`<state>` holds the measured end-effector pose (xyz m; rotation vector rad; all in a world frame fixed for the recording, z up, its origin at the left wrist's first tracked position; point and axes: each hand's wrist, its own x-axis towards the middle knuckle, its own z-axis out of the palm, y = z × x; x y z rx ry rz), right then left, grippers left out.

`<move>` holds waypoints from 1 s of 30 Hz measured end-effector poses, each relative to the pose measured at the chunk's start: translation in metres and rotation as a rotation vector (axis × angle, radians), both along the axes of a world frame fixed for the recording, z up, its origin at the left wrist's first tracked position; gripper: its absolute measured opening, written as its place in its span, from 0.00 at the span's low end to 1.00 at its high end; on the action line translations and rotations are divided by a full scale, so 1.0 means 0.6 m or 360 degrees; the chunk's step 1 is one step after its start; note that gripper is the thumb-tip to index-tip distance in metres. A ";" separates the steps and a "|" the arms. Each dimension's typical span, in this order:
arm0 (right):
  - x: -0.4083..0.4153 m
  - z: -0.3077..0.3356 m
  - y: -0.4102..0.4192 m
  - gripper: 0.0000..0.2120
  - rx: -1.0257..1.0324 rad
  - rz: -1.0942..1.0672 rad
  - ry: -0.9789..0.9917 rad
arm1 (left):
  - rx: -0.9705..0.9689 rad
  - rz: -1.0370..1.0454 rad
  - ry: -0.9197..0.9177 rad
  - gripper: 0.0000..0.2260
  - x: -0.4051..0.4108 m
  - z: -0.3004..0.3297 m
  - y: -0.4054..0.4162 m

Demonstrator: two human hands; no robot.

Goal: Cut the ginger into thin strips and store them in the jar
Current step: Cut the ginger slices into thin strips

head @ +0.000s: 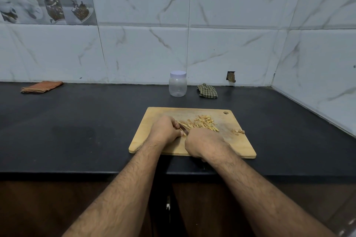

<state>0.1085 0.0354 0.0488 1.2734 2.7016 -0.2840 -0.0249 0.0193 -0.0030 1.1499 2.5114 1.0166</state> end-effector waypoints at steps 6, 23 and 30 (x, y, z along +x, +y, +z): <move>0.008 0.005 -0.009 0.15 -0.0004 0.0028 -0.0034 | -0.0015 0.0022 -0.0024 0.05 0.000 0.001 0.001; 0.062 -0.024 -0.023 0.15 0.0036 0.0029 -0.0028 | -0.0029 0.0006 -0.0002 0.03 0.003 0.003 0.000; 0.043 -0.010 -0.015 0.14 0.0132 0.0031 -0.0037 | -0.0018 0.0000 -0.0017 0.02 0.003 0.002 0.000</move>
